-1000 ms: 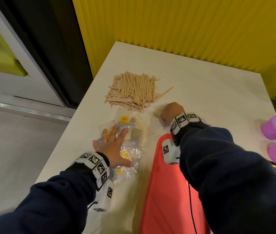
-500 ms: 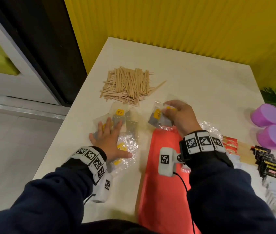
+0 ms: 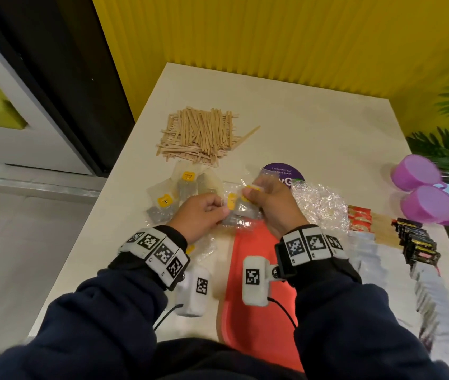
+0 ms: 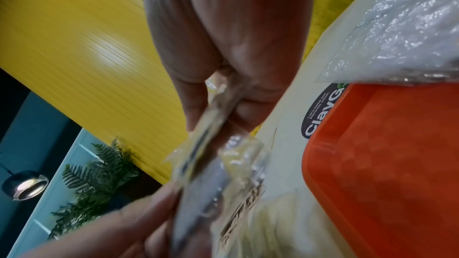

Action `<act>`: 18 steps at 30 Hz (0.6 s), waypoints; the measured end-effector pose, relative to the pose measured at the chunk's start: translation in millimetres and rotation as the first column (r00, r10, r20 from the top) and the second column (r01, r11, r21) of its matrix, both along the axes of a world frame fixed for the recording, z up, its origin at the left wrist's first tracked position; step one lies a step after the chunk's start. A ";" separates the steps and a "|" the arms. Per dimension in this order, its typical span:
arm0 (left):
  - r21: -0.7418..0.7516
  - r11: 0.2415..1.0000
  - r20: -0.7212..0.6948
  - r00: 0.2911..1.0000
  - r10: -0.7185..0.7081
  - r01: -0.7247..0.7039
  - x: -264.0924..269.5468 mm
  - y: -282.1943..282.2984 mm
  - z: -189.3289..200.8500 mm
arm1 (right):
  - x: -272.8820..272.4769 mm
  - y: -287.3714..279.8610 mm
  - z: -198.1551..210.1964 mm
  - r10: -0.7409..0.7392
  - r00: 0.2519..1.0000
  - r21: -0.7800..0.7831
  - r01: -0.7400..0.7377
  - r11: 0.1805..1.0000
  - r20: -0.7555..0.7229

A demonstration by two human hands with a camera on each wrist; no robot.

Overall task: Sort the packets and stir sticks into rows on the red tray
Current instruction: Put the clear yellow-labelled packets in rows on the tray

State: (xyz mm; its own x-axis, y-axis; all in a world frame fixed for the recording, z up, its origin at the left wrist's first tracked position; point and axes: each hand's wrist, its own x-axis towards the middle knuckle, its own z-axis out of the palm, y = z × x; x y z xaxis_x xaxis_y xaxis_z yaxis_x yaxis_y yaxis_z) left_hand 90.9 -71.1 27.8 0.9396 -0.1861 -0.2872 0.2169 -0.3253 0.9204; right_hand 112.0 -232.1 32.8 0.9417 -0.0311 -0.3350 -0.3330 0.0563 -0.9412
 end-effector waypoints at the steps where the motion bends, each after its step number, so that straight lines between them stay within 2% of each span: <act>1: -0.015 1.000 -0.006 1.000 0.017 -0.017 -0.4 -1.6 0.7 | -3.7 1.0 0.2 -0.001 1.000 -0.001 0.001 1.000 0.006; 4: -0.027 0.992 -0.020 0.992 0.125 -0.125 1.7 -2.1 -2.3 | -11.7 -3.2 -2.8 0.000 1.000 0.044 0.001 0.999 -0.020; 6: -0.025 0.985 -0.008 0.985 0.170 -0.171 3.0 -3.8 -4.3 | -16.7 -6.0 -4.7 0.053 0.998 0.090 -0.048 0.995 -0.045; 9: -0.047 0.996 -0.040 0.996 0.077 -0.079 0.8 -12.9 -1.4 | -24.4 -1.8 -6.6 0.116 0.992 0.059 -0.113 0.992 -0.045; 11: -0.027 1.000 -0.035 0.999 0.004 -0.005 -0.9 -16.4 2.3 | -24.7 -1.2 -9.9 0.070 0.997 0.009 -0.070 0.998 -0.042; 12: 0.008 1.000 -0.012 1.000 -0.001 0.001 0.3 -15.0 2.6 | -23.6 -2.8 -11.4 0.028 0.999 -0.007 -0.028 1.000 -0.041; 14: 0.189 0.979 0.049 0.996 0.069 -0.077 7.6 -3.5 0.5 | -22.4 -7.9 -11.5 -0.042 0.998 -0.010 0.041 0.999 -0.041; 16: 0.389 0.894 0.085 0.975 0.207 -0.224 19.4 14.5 -6.2 | -21.8 -14.9 -12.9 -0.102 0.994 0.017 0.102 0.995 -0.026; 18: 0.509 0.806 0.071 0.947 0.312 -0.303 31.9 30.5 -15.5 | -23.0 -19.4 -14.5 -0.166 0.986 0.031 0.167 0.985 -0.020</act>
State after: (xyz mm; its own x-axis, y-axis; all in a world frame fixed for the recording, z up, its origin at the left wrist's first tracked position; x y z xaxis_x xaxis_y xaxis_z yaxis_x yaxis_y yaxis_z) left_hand 122.7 -40.6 12.3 0.9177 0.2876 -0.2739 0.3972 -0.6581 0.6397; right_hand 89.0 -251.5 18.3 0.9183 -0.1758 -0.3548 -0.3328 0.1432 -0.9321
